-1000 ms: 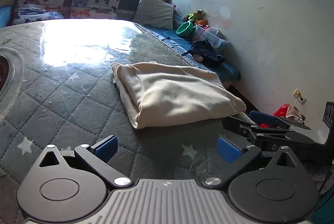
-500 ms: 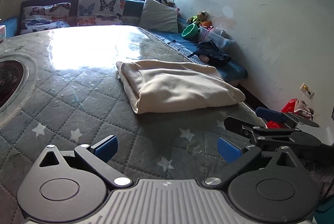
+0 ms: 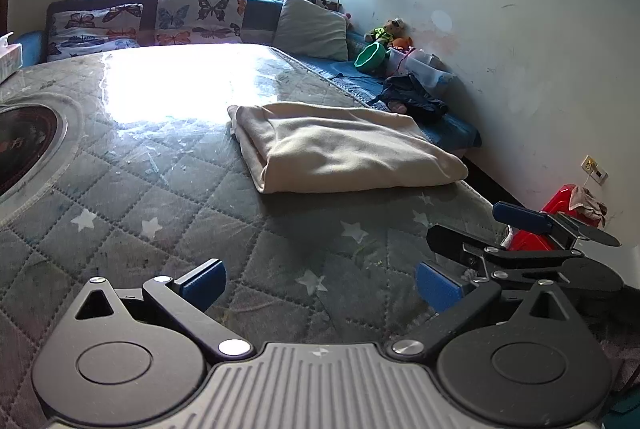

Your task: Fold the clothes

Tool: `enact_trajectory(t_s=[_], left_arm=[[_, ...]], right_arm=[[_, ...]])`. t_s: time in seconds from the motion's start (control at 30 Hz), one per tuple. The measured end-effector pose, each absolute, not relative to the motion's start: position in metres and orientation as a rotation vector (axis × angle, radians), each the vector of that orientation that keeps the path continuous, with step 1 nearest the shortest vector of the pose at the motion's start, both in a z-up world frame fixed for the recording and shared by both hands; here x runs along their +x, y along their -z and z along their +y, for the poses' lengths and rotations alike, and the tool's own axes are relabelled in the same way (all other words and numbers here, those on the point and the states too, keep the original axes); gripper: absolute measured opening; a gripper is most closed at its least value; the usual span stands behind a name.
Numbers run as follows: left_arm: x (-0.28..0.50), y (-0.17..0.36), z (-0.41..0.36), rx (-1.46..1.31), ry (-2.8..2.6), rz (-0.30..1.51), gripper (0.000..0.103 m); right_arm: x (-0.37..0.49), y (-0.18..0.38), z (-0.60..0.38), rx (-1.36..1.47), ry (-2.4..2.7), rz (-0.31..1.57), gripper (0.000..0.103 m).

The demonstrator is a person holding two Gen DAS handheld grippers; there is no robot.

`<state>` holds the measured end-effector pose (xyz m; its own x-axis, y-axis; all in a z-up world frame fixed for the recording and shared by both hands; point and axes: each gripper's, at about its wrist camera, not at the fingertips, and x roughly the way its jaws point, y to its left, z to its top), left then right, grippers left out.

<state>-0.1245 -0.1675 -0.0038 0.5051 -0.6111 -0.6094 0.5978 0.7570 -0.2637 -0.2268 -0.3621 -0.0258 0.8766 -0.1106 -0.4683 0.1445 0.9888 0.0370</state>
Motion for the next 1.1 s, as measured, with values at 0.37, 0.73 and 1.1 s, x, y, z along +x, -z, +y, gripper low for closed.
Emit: enact_trajectory(t_s=[0.37,0.73,1.1], left_arm=[[-0.131,0.008,-0.168,0.006,0.675,0.776,0.103],[-0.134,0.012,-0.174,0.051,0.637,0.807,0.103],[-0.130,0.017,-0.177,0.067,0.599,0.835,0.103]], right_arm=[[-0.235,0.029,-0.360,0.072,0.131,0.492,0.103],[-0.237,0.032,-0.361,0.064,0.136,0.511,0.103],[-0.235,0.033,-0.366,0.067,0.149,0.523,0.103]])
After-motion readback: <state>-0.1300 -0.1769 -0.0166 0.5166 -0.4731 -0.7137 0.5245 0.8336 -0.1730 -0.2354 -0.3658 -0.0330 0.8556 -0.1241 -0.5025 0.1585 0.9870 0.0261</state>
